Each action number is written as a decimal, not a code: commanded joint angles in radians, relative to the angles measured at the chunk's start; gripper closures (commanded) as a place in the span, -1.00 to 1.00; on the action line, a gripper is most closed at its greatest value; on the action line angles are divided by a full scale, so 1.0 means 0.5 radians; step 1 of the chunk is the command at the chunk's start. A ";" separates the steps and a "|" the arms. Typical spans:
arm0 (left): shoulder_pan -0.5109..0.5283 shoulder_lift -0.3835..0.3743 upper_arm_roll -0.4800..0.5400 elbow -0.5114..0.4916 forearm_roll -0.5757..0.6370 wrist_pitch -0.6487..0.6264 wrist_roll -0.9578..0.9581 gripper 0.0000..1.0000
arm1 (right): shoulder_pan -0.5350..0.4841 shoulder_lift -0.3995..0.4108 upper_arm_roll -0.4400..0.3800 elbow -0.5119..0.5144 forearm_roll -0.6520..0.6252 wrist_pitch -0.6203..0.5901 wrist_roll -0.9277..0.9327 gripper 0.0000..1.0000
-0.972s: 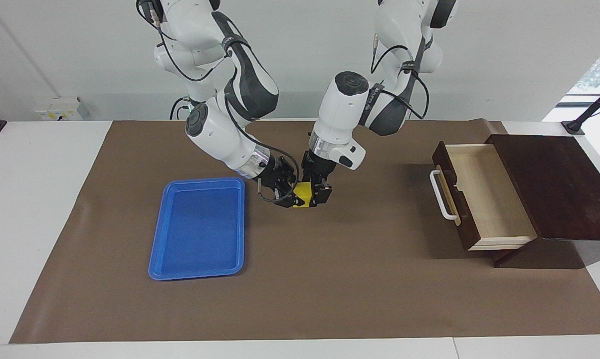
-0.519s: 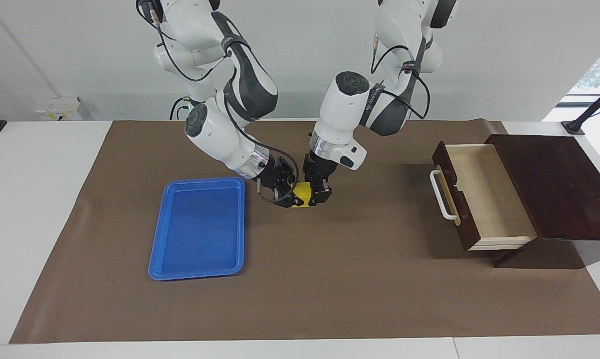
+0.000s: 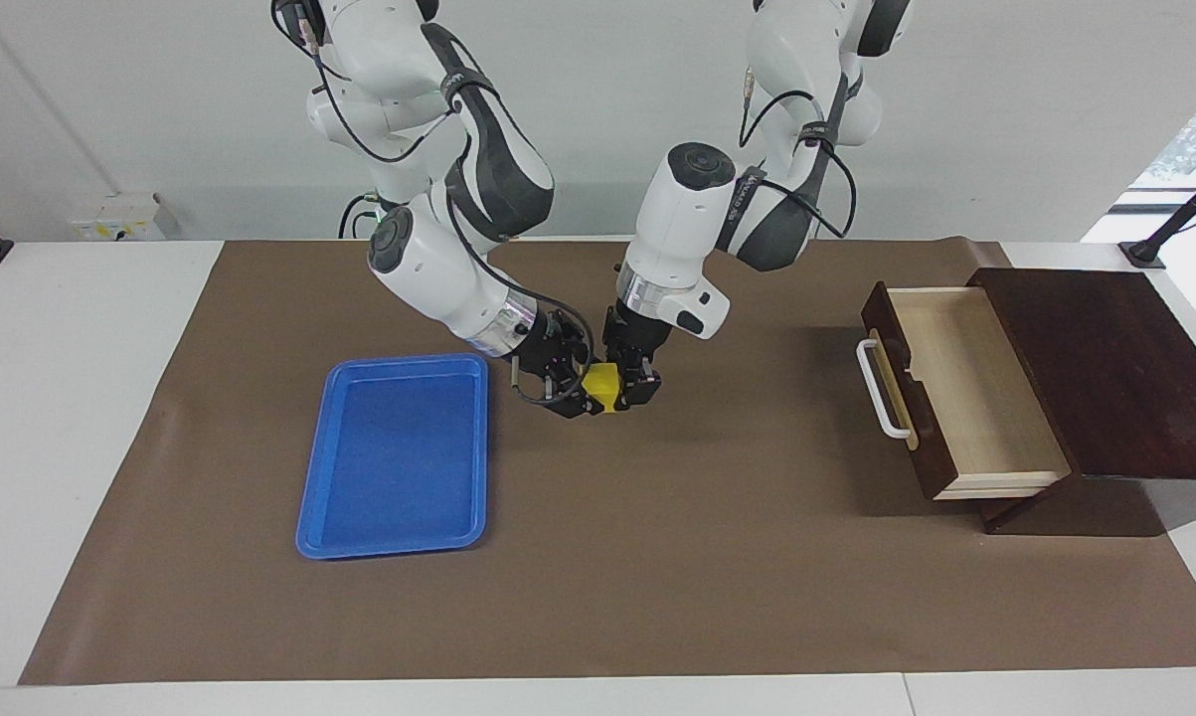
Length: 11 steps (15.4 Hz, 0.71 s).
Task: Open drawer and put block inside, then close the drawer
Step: 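Carry the block with the left gripper while the right gripper opens and withdraws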
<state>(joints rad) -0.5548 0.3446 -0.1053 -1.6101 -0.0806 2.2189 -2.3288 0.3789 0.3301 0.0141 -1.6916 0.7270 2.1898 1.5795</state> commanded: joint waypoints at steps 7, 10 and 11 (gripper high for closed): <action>0.477 -0.284 0.033 0.057 0.005 -0.691 0.693 1.00 | -0.043 -0.004 0.009 0.021 0.040 -0.032 0.022 -1.00; 0.869 -0.416 0.036 0.054 -0.062 -0.879 1.216 1.00 | -0.055 -0.004 0.003 0.027 0.040 -0.057 0.022 -1.00; 0.992 -0.425 0.036 0.057 -0.072 -0.900 1.385 1.00 | -0.073 -0.016 -0.007 0.027 0.034 -0.081 0.019 -1.00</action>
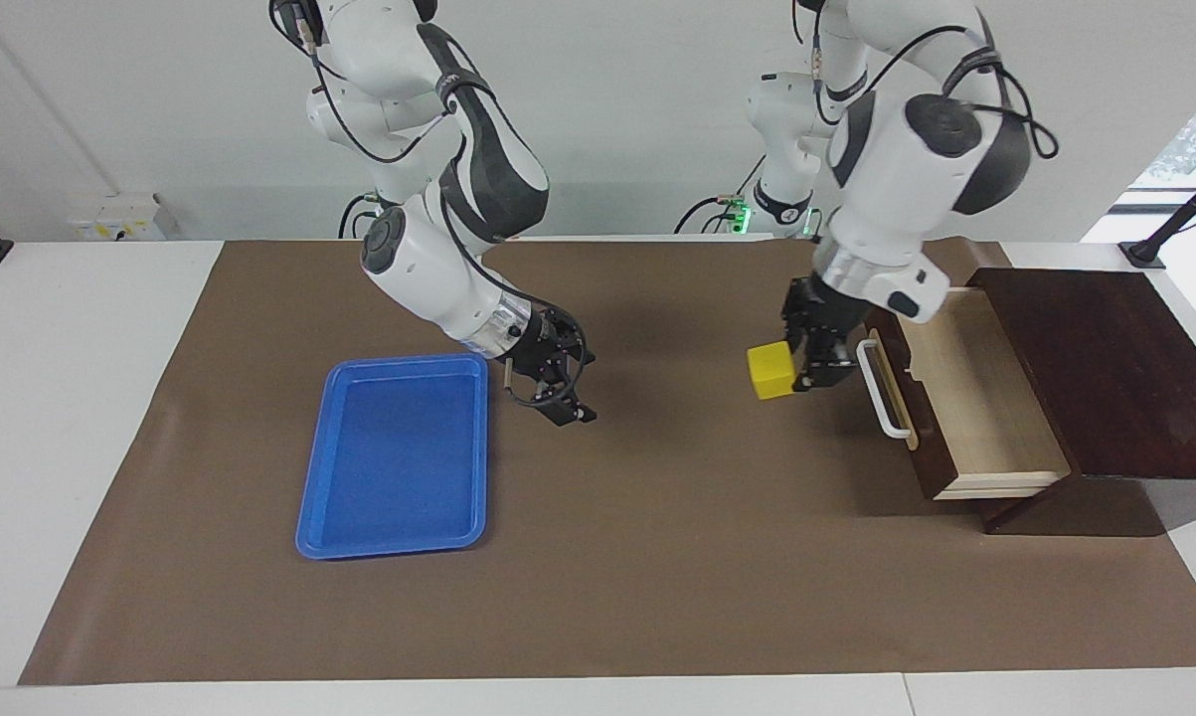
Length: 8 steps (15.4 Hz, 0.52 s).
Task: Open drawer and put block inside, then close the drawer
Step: 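Lower the block into the open drawer and open the left gripper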
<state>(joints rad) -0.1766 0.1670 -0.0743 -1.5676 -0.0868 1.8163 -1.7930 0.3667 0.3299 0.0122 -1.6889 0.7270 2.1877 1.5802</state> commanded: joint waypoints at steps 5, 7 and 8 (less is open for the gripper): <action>0.656 -0.089 -0.023 -0.089 -0.060 -0.028 0.904 1.00 | -0.306 -0.068 -0.012 0.101 -0.024 -0.380 -0.049 -1.00; 0.709 -0.092 -0.014 -0.199 -0.047 0.070 0.996 1.00 | -0.417 -0.086 -0.012 0.165 -0.104 -0.546 -0.092 -1.00; 0.715 -0.119 -0.011 -0.321 -0.038 0.149 1.006 1.00 | -0.472 -0.086 -0.012 0.208 -0.150 -0.659 -0.153 -1.00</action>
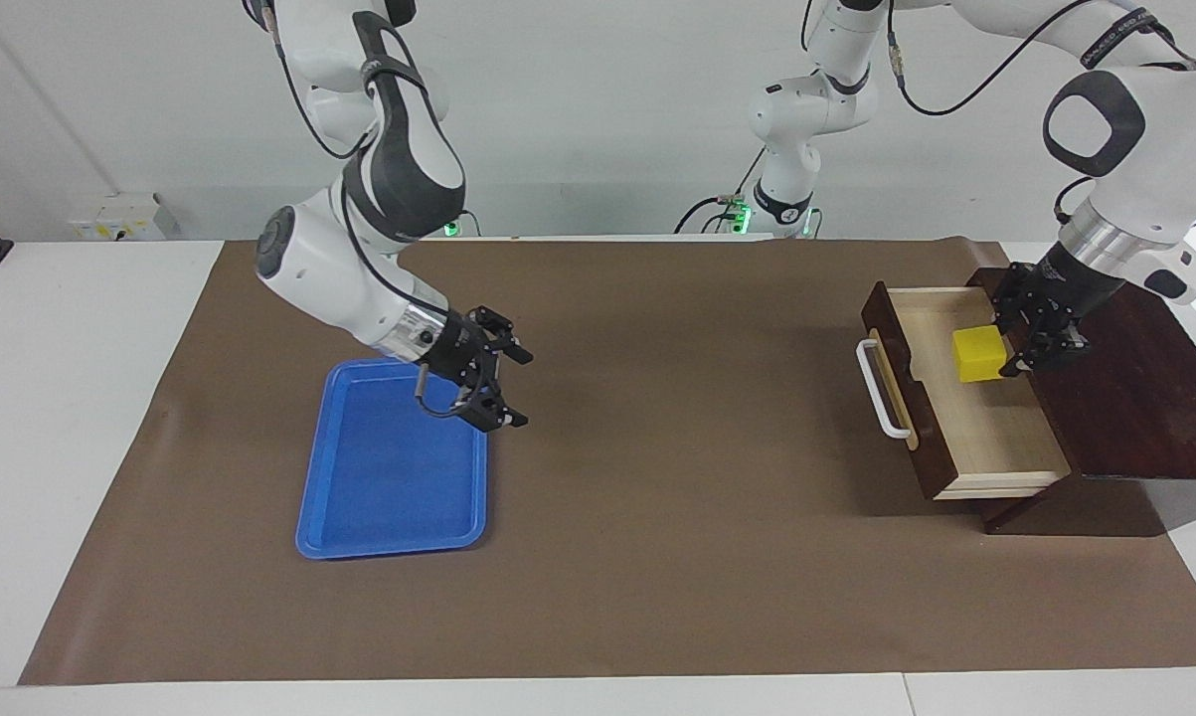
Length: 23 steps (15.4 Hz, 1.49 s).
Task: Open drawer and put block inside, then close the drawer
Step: 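Lower the block into the open drawer and open the left gripper, then push the drawer shut with the left gripper while the right gripper retracts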
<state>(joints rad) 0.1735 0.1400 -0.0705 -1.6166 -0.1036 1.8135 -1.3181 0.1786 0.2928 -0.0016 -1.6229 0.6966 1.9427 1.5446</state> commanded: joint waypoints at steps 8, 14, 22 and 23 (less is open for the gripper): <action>0.058 -0.240 -0.015 -0.746 -0.001 0.423 0.227 0.17 | -0.461 -0.027 0.018 0.322 -0.448 -0.884 -0.937 -1.00; -0.131 -0.069 -0.037 -0.201 0.103 0.077 0.061 -1.00 | -0.498 -0.186 0.015 0.322 -0.954 -1.078 -1.934 -1.00; -0.442 -0.035 -0.034 -0.509 0.425 0.330 -0.349 -1.00 | -0.560 -0.499 0.018 0.196 -1.344 -1.054 -3.128 -1.00; -0.391 -0.035 -0.034 -0.537 0.465 0.364 -0.343 -1.00 | -0.560 -0.554 0.018 0.172 -1.399 -1.042 -3.281 -1.00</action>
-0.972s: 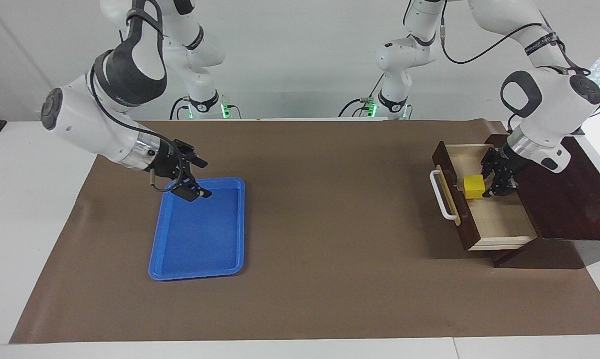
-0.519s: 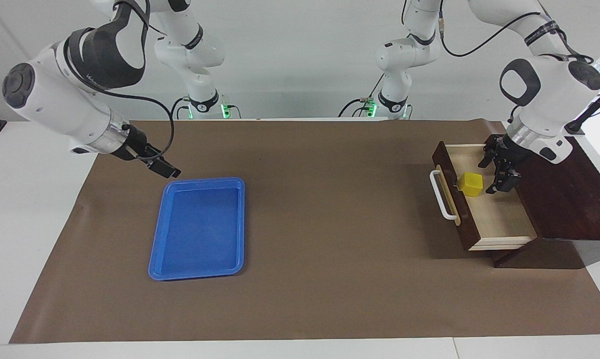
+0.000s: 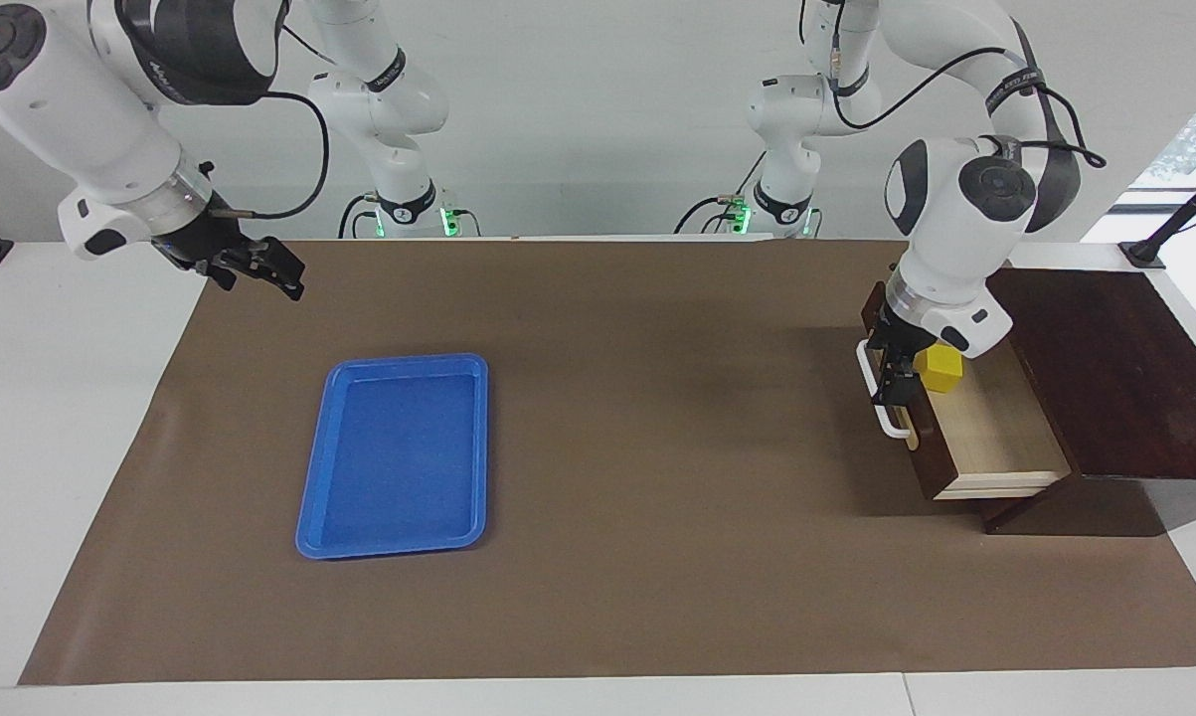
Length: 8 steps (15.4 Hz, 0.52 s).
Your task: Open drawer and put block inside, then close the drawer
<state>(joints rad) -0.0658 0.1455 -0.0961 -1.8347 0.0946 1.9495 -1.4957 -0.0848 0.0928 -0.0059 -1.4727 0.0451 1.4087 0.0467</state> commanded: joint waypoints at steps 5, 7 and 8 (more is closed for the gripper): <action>0.278 -0.006 0.024 0.018 0.225 0.049 0.104 -1.00 | -0.036 -0.238 0.027 -0.144 -0.173 0.078 -0.624 -1.00; 0.383 -0.015 0.024 -0.018 0.225 0.065 0.190 -1.00 | -0.033 -0.235 0.033 -0.178 -0.173 0.085 -0.475 -1.00; 0.447 -0.027 0.024 -0.049 0.225 0.071 0.266 -1.00 | -0.033 -0.226 0.033 -0.193 -0.173 0.085 -0.419 -1.00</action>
<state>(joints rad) 0.0963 0.1435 -0.0813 -1.8381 0.1818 1.9761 -1.4284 -0.0873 -0.0115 -0.0053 -1.5196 -0.0243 1.4221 -0.2051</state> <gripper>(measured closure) 0.000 0.000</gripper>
